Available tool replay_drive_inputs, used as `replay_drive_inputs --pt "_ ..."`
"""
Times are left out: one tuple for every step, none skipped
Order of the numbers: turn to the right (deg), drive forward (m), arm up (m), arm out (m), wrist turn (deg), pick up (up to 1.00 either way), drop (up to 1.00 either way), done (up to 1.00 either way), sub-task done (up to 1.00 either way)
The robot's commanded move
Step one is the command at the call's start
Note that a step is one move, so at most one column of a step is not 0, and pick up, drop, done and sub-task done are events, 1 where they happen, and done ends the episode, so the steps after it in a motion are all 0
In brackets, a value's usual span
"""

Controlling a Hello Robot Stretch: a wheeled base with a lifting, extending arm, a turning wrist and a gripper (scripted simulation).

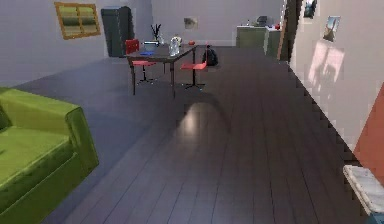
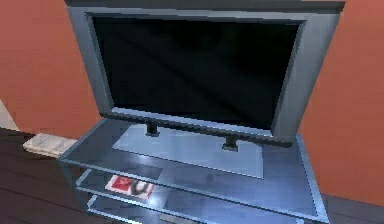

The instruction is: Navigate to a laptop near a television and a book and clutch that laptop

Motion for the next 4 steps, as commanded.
replay_drive_inputs --pt "0.0 0.0 0.18 0.0 0.0 0.0 0.0 0.0 0.0" --pt "0.0 0.0 0.0 0.38 0.0 0.0 0.0 0.0 0.0" --pt "0.0 0.0 0.0 0.0 45.0 0.0 0.0 0.0 0.0" --pt "0.0 0.0 0.0 0.0 45.0 0.0 0.0 0.0 0.0"
